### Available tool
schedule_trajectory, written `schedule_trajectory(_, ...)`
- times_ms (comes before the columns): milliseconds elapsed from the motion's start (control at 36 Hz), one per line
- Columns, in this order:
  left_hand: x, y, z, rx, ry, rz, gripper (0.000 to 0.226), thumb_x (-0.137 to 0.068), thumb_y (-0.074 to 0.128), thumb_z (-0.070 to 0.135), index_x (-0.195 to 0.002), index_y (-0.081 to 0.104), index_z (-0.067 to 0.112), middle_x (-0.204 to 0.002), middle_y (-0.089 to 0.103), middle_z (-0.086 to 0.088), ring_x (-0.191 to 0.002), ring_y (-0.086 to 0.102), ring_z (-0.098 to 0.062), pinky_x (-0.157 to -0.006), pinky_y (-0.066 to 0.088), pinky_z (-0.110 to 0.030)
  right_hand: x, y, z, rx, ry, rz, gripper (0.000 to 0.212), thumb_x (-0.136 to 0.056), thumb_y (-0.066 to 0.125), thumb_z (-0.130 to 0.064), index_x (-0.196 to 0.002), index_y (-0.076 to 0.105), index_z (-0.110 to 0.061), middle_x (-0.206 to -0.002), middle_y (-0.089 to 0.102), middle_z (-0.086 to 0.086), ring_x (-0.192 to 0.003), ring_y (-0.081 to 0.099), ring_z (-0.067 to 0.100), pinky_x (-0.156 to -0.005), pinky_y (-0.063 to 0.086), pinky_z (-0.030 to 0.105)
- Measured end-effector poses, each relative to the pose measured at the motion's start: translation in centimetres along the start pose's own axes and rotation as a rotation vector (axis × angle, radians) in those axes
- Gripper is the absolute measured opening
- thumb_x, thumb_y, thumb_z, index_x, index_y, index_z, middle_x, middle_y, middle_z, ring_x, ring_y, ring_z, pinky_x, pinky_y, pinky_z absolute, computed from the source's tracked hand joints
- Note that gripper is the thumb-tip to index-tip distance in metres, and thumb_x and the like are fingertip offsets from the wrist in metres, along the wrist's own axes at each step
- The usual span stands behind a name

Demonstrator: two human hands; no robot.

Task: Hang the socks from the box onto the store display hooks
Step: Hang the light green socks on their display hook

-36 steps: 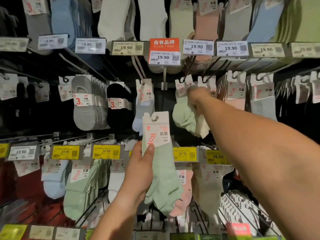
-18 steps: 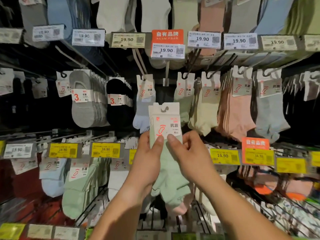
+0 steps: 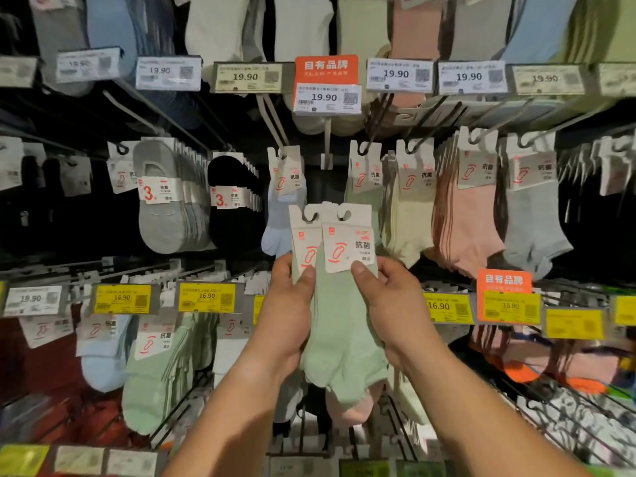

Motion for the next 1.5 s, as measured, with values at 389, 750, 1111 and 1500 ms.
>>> schedule_trajectory(389, -0.2, -0.3, 0.8, -0.038, 0.029, 0.027, 0.016, -0.107, 0.049, 0.021, -0.118, 0.056, 0.029, -0.112, 0.075, 0.002, -0.1, 0.073, -0.019, -0.085, 0.06, -0.04, -6.5, -3.4, -9.7, -0.039, -0.146, 0.069, 0.013, -0.1, 0.057, -0.016, -0.1, 0.069, -0.011, -0.096, 0.076, 0.007, -0.089, 0.074, 0.025, -0.082, 0.06, 0.045)
schedule_trajectory(750, 0.2, -0.9, 0.9, -0.057, 0.029, 0.042, 0.02, -0.106, 0.05, 0.021, -0.122, 0.058, 0.029, -0.109, 0.076, 0.006, -0.098, 0.074, -0.017, -0.078, 0.059, -0.035, -10.1, -2.7, -12.3, 0.08, -0.209, 0.084, 0.011, -0.097, 0.061, -0.015, -0.092, 0.071, -0.015, -0.093, 0.077, 0.004, -0.085, 0.074, 0.019, -0.077, 0.06, 0.035)
schedule_trajectory(1111, 0.2, -0.5, 1.2, -0.081, 0.006, 0.043, 0.017, -0.106, 0.05, 0.023, -0.12, 0.057, 0.03, -0.112, 0.075, 0.003, -0.101, 0.073, -0.021, -0.09, 0.059, -0.047, -18.5, -0.9, -7.3, 0.573, 0.074, 0.166, 0.038, -0.098, 0.054, -0.028, -0.126, 0.057, -0.003, -0.123, 0.062, 0.016, -0.113, 0.06, 0.034, -0.095, 0.051, 0.041)
schedule_trajectory(1500, -0.4, 0.5, 1.1, 0.031, 0.025, 0.051, 0.027, -0.098, 0.062, 0.009, -0.122, 0.055, 0.018, -0.112, 0.076, -0.004, -0.103, 0.073, -0.027, -0.091, 0.058, -0.048, -4.5, -1.5, -5.6, 0.583, -0.157, -0.015, 0.041, -0.097, 0.046, -0.056, -0.099, 0.065, -0.02, -0.09, 0.069, 0.0, -0.085, 0.064, 0.018, -0.07, 0.049, 0.03)
Point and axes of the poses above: each hand's wrist, its own x-axis away from the middle knuckle, its own y-axis out of the palm, z = x × y, the point moved 1 cm from there along -x, towards the middle knuckle
